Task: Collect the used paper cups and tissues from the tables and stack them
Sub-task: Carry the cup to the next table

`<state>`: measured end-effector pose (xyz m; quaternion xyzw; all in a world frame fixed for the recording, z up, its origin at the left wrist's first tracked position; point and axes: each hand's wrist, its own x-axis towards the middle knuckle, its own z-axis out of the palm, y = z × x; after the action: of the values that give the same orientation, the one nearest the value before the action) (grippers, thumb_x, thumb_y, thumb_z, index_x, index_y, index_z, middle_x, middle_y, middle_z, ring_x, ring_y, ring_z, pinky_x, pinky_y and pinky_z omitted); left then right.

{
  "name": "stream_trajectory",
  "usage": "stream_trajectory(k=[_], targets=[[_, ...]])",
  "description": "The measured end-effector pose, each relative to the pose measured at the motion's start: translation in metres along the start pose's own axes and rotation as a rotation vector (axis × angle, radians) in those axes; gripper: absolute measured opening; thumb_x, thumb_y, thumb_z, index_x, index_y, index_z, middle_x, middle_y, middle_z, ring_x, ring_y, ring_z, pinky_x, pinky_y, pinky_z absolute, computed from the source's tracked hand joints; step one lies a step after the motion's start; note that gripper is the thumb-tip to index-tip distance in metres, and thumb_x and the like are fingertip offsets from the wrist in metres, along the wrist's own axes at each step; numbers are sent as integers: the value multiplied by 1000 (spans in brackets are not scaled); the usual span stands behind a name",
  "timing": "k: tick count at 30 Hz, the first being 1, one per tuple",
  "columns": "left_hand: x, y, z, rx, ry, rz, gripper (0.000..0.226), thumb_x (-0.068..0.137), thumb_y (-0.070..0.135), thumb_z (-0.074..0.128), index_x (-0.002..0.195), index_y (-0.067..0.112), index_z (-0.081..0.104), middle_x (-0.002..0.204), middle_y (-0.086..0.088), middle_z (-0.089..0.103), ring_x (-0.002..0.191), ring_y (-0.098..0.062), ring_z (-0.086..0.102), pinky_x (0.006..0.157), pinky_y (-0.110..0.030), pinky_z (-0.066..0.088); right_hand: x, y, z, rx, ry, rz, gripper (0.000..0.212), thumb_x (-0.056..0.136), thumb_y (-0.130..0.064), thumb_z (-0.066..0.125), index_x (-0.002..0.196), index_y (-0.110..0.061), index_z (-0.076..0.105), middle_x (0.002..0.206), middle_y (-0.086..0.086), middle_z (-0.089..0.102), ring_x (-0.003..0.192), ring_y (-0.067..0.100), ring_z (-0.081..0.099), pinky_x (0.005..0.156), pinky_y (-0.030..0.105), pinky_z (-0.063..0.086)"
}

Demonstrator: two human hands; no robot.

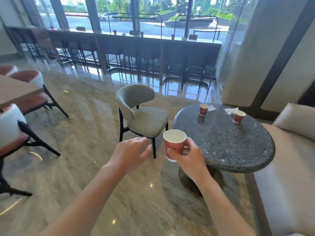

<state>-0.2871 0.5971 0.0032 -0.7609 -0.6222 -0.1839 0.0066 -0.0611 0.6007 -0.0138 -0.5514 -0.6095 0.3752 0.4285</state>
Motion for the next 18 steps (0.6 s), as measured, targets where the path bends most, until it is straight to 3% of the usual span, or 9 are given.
stream_trajectory(k=[3,7,13,18], targets=[[21,-41,-14,27,38,-122,38,91,58,32,92,30,58,86,11,63,74,-11,62,66,-32,49,57,-19,39,24,-112,-53,45,74,-42,88,110,-38,61,106,-20,71,98,3,69,90,41,61],[23,-111,-43,62,118,-320,53,84,63,21,93,29,60,87,11,64,78,-14,62,64,-30,43,115,-55,117,13,-303,-135,37,79,-35,88,99,-43,58,99,-21,72,91,-5,69,90,36,60],[12,-236,-74,141,157,-561,47,88,59,25,94,28,59,89,10,64,83,-15,62,67,-33,46,174,-101,258,66,-575,-165,38,75,-38,87,106,-37,65,97,-16,77,88,1,73,89,36,61],[23,-338,-84,139,164,-639,41,91,59,30,91,28,57,84,9,63,79,-14,61,69,-37,51,219,-134,361,93,-651,-163,31,78,-33,84,103,-36,65,97,-18,76,89,-2,72,80,23,54]])
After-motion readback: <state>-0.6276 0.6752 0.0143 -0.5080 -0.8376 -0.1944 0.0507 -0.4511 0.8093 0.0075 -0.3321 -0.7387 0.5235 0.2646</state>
